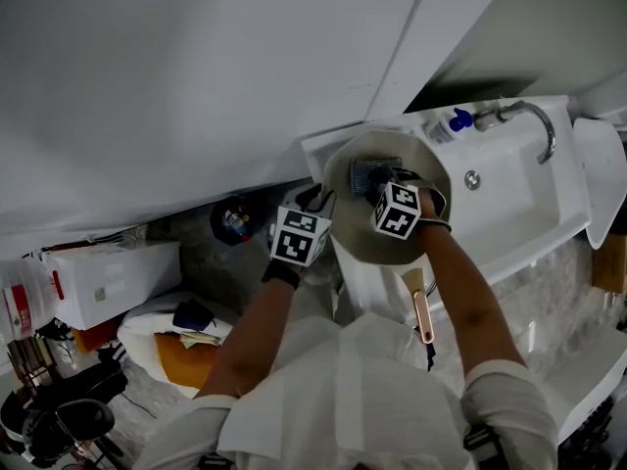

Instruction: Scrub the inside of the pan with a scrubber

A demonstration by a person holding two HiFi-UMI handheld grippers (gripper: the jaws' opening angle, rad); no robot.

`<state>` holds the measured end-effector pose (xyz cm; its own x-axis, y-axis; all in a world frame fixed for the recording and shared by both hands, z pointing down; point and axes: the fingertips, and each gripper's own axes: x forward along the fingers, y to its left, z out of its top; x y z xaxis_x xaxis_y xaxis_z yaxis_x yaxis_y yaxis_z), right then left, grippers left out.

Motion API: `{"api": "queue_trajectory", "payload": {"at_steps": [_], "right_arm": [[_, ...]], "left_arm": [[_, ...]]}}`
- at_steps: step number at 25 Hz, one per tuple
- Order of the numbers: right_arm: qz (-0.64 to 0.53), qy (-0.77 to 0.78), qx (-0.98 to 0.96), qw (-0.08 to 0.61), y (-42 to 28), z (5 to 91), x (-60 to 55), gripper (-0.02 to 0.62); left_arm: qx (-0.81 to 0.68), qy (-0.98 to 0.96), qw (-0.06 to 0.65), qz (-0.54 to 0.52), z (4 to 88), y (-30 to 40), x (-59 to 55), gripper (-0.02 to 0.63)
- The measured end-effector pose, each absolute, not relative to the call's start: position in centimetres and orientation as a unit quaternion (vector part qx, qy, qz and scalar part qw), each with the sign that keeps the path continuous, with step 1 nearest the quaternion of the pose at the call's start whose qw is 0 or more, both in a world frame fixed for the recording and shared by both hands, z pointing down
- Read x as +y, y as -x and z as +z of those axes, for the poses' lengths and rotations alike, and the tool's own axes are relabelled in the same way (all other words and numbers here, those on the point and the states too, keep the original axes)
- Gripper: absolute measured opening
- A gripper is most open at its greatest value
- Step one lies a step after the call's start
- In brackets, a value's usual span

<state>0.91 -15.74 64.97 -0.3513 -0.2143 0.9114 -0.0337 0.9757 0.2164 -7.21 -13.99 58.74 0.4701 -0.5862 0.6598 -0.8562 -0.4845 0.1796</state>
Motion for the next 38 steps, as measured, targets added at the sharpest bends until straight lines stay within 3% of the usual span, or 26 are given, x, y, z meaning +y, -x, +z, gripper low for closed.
{"api": "queue_trajectory", "payload": {"at_steps": [3, 7, 16, 21, 30, 38], "right_arm": [[0.040, -0.174, -0.839, 0.513, -0.8, 64.5, -17.6, 0.145], [0.189, -0.282, -0.842, 0.418, 0.2, 63.8, -19.4, 0.057], [0.318, -0.274, -0.867, 0.268, 5.5, 60.9, -18.0, 0.046], [0.363, -0.401, -0.819, 0.189, 1.4, 60.7, -23.0, 0.048], [0.327, -0.622, -0.690, 0.176, -11.6, 60.8, -24.5, 0.048], [0.320, -0.418, -0.825, 0.203, 0.1, 61.0, -24.2, 0.048]], "left_arm": [[-0.440, -0.818, 0.256, 0.266, 58.9, 7.1, -14.0, 0.107], [-0.438, -0.816, 0.271, 0.261, 58.7, 7.1, -14.0, 0.100], [-0.439, -0.812, 0.281, 0.263, 58.7, 7.2, -13.9, 0.094], [-0.440, -0.809, 0.279, 0.271, 58.8, 7.3, -13.9, 0.092], [-0.440, -0.808, 0.287, 0.268, 58.6, 7.2, -14.0, 0.089], [-0.441, -0.804, 0.293, 0.270, 58.7, 7.4, -14.0, 0.087]]}}
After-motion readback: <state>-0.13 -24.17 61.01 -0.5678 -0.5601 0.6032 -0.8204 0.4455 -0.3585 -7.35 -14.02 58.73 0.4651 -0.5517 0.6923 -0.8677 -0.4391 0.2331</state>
